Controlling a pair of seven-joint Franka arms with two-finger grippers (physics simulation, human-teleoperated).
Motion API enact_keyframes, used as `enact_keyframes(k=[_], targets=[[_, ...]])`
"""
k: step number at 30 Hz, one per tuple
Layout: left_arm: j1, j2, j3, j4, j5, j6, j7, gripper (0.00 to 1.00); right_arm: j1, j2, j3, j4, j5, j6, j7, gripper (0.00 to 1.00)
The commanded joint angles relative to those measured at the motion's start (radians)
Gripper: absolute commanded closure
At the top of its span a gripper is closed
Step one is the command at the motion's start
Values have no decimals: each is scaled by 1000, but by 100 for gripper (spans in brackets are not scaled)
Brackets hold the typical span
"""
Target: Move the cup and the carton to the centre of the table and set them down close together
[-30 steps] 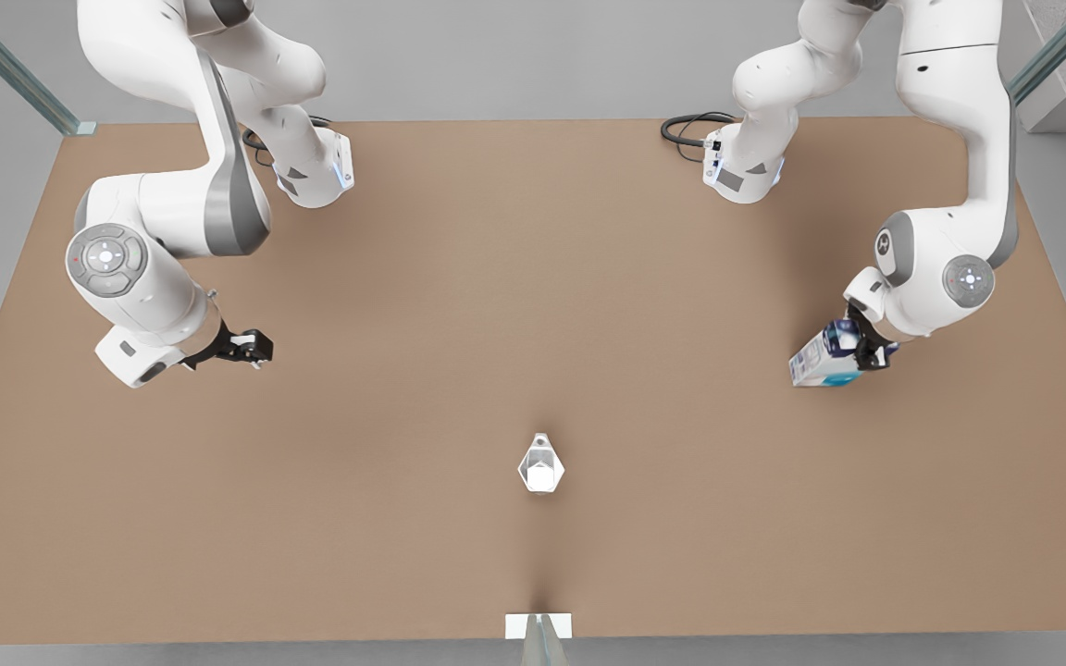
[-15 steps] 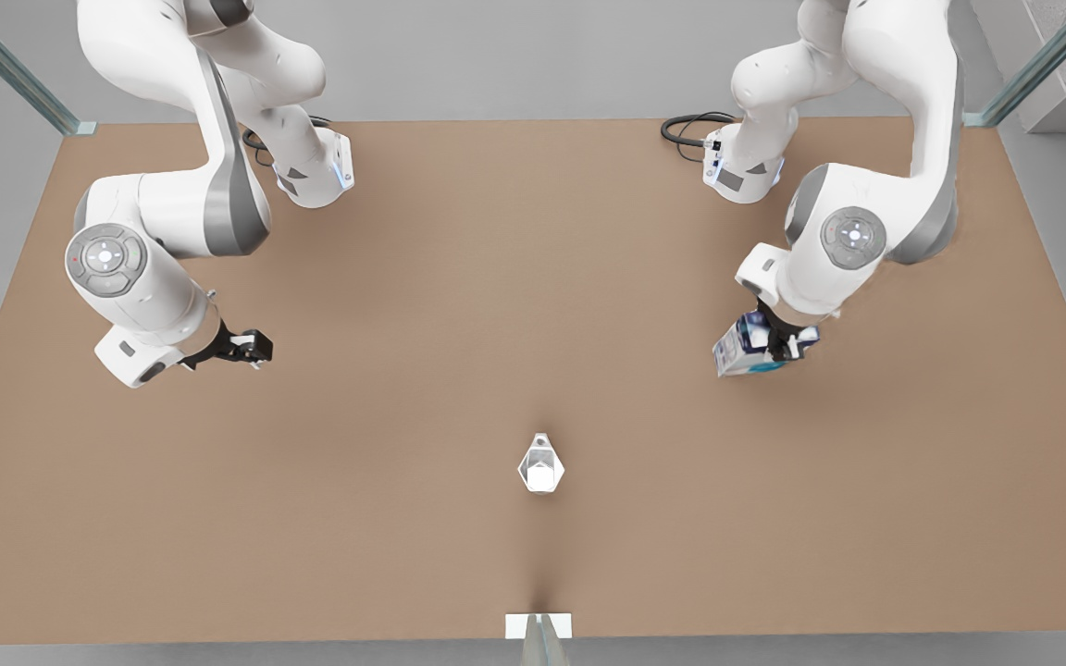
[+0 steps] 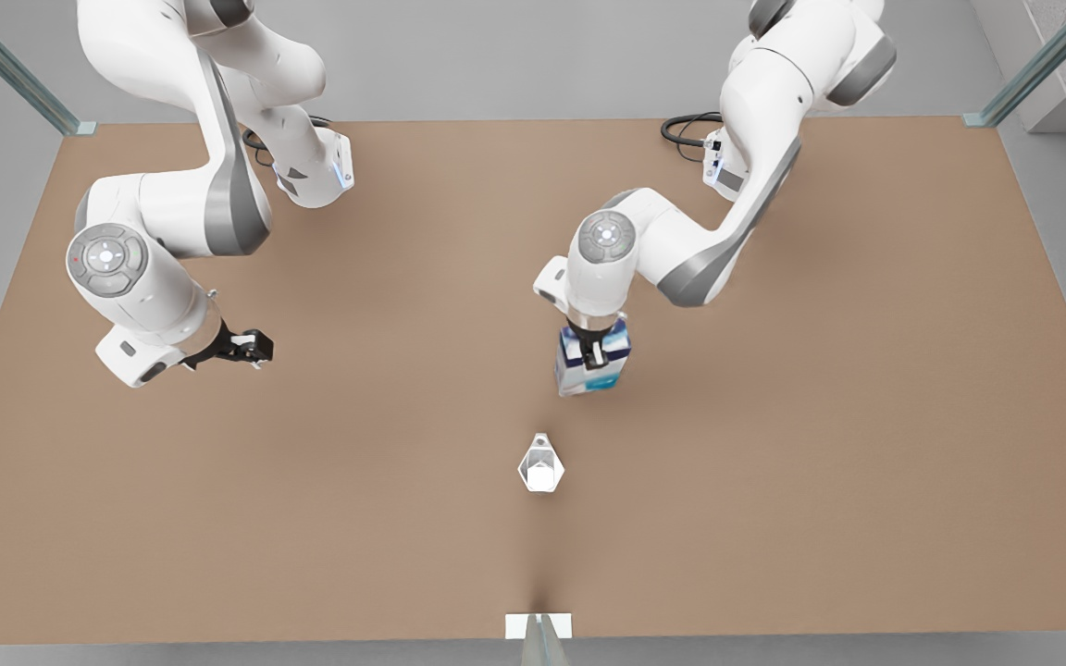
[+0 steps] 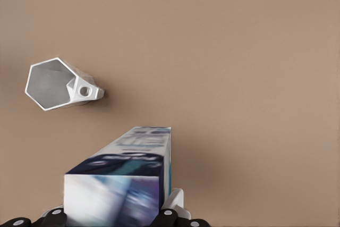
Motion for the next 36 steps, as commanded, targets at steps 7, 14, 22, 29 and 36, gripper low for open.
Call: enact_keyframes(k=[7, 14, 22, 29, 36], targets=[[-71, 54, -1, -12, -49, 49, 60, 66, 0, 1, 1, 0, 0, 2, 0, 0], [-103, 114, 2, -18, 3, 129, 57, 60, 0, 1, 1, 0, 0, 2, 0, 0], [-111, 134, 5, -18, 0, 135, 46, 0, 1, 1, 1, 0, 0, 2, 0, 0], [-114, 140, 5, -16, 0, 136, 44, 0, 1, 1, 1, 0, 0, 2, 0, 0], [-113, 129, 5, -10, -9, 140, 37, 0, 1, 1, 1, 0, 0, 2, 0, 0]])
